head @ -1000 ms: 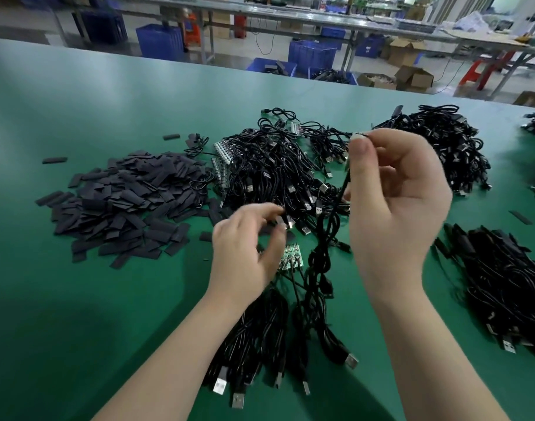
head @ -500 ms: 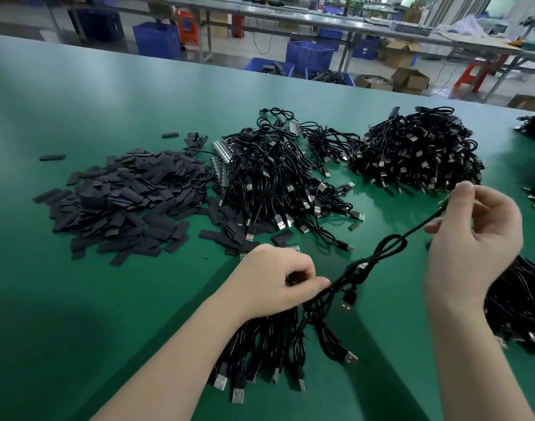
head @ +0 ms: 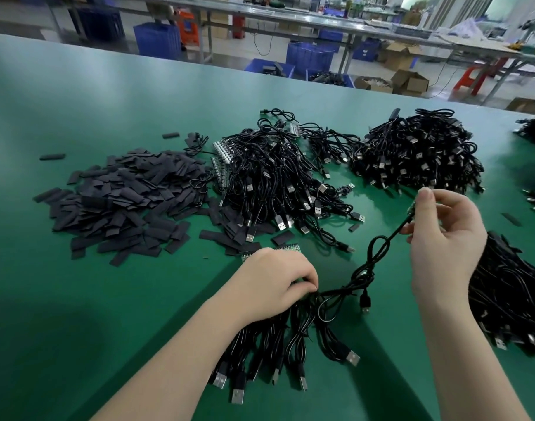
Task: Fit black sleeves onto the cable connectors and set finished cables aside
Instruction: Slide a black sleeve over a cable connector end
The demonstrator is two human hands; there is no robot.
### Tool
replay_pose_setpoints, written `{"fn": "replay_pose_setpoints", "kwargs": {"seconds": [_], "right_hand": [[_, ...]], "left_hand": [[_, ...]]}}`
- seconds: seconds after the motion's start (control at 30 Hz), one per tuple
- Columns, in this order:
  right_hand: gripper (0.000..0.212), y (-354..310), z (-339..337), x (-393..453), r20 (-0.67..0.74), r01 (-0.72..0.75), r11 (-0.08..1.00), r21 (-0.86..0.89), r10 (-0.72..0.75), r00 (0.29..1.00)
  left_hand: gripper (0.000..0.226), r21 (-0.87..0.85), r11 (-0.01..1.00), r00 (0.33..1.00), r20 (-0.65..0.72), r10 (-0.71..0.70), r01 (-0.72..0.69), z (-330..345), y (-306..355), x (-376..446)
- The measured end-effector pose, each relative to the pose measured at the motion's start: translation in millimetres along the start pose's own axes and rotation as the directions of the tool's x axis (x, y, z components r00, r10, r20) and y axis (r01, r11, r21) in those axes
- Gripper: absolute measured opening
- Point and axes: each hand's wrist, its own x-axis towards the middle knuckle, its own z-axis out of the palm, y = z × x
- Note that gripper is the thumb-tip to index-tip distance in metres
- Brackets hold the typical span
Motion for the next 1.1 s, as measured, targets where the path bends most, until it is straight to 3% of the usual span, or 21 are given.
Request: {"fn": "replay_pose_setpoints", "kwargs": {"seconds": [0.1,0.2,0.33,0.43,0.53,0.7,0.83,1.0,1.1], "right_hand": [[0.008,-0.4,0.0,-1.0,-0.066,0.004,1.000,0.022,-0.003,0.998],[0.009,-2.2,0.1,-0.4,-0.110,0.005,0.999,0.044,0.000,0.994],[0.009,3.1,-0.5,0.8,-0.075,-0.052,0.998,0.042,0.055,0.996],[0.009,5.8,0.0,-2.9,-0.060,-0.063,0.996,0.063,0.067,0.996],[0.009,3.3,0.3,-4.4,-0.088,-0.039,0.995,0.096,0.048,0.995],[0.010,3.4,-6.4,5.4,-0.164,-0.045,0.988,0.147,0.069,0.984],[0.010,12.4,-5.2,6.0,-0.069,-0.072,0.996,0.058,0.076,0.995],[0.009,16.3,-7.5,3.7,-0.075,-0.054,0.998,0.029,0.056,0.996],[0.010,10.8,-16.2,7.2,-0.186,-0.039,0.995,0.089,0.055,0.981]], "left_hand": [[0.023,0.045,0.999,0.999,0.036,0.030,-0.031,1.3,1.0,0.7],[0.018,0.093,0.994,0.999,0.012,0.052,-0.053,2.9,3.5,0.4],[0.017,-0.037,0.999,1.000,-0.018,0.007,-0.008,1.5,3.1,0.6],[0.032,0.005,1.000,0.997,0.072,0.013,-0.013,3.3,5.2,0.7],[0.026,0.047,0.999,0.994,0.106,0.016,-0.021,6.2,7.3,1.9],[0.012,-0.139,0.989,0.999,-0.002,-0.046,0.046,6.6,3.9,0.8],[0.009,-0.355,0.925,0.975,-0.117,-0.190,0.137,6.4,3.3,0.0],[0.017,-0.496,0.851,0.955,-0.126,-0.268,0.174,4.9,3.3,0.5],[0.018,-0.547,0.811,0.950,-0.086,-0.300,0.207,4.9,4.2,0.3]]}}
